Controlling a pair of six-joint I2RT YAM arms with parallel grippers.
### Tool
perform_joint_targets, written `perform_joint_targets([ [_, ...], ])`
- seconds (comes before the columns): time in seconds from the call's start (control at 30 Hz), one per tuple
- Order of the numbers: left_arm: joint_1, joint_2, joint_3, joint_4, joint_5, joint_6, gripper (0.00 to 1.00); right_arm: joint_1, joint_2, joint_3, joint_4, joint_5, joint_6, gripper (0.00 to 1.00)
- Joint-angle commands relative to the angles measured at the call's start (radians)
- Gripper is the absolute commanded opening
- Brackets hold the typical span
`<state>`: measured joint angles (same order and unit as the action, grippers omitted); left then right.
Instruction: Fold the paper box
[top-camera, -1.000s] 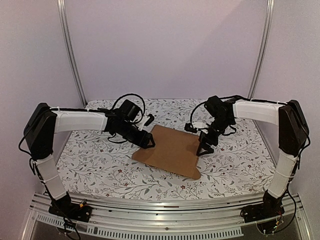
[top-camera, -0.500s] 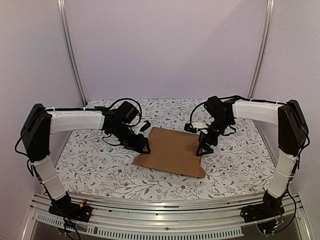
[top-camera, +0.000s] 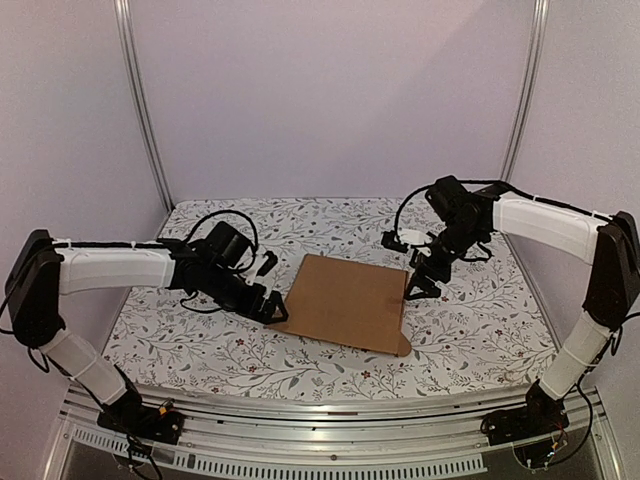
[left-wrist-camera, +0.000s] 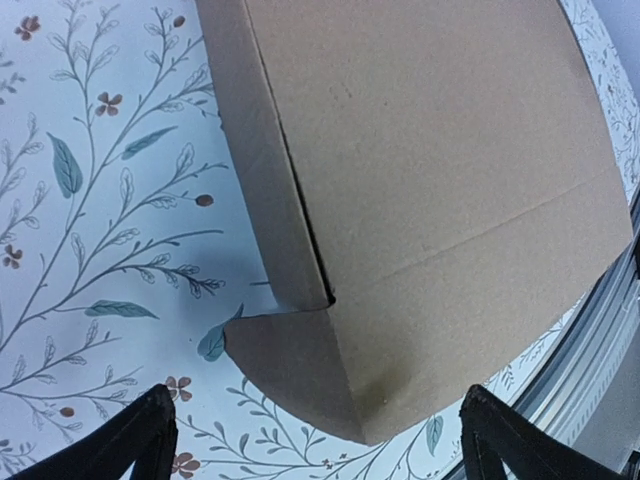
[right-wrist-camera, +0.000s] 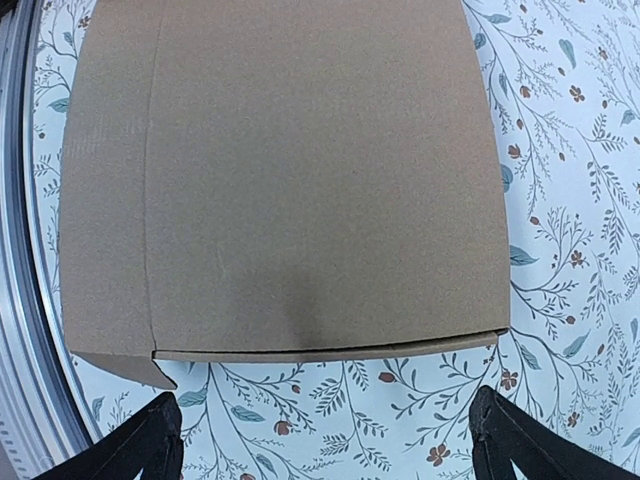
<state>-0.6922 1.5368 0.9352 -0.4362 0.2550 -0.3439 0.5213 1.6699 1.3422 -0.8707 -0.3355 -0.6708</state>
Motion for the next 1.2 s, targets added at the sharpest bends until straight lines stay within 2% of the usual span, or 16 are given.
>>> perform_joint_targets([
  [0.0, -0.062, -0.107, -0.115, 0.139, -0.097, 0.046, 0.99, -0.021, 0.013, -0.014, -0.027, -0.004, 0.013, 0.99],
  [0.07, -0.127, -0.186, -0.195, 0.205, -0.234, 0.1, 1.0, -0.028, 0.017, -0.002, -0.029, -0.015, 0.016, 0.99],
  [0.17, -0.256, -0.299, -0.33, 0.328, -0.521, 0.189, 0.98, -0.036, 0.032, 0.018, -0.03, -0.015, 0.006, 0.99],
  [0.27, -0.319, -0.405, -0.464, 0.52, -0.632, 0.223, 0.91, -0.047, 0.056, 0.043, -0.042, -0.032, -0.005, 0.99],
  [0.37, -0.337, -0.459, -0.541, 0.575, -0.686, 0.234, 0.78, -0.057, 0.08, 0.068, -0.061, -0.043, -0.012, 0.99],
  [0.43, -0.347, -0.458, -0.566, 0.588, -0.735, 0.232, 0.73, -0.058, 0.086, 0.075, -0.069, -0.051, -0.012, 0.99],
  [0.6, -0.359, -0.384, -0.578, 0.679, -0.719, 0.259, 0.66, -0.058, 0.069, 0.064, -0.072, -0.085, 0.009, 0.99],
  [0.87, -0.427, -0.101, -0.525, 0.827, -0.826, 0.398, 0.59, -0.058, 0.02, 0.024, -0.084, -0.124, 0.052, 0.99],
  [1.17, -0.458, 0.065, -0.514, 1.05, -0.941, 0.424, 0.43, -0.058, 0.018, -0.006, -0.065, -0.126, 0.061, 0.99],
])
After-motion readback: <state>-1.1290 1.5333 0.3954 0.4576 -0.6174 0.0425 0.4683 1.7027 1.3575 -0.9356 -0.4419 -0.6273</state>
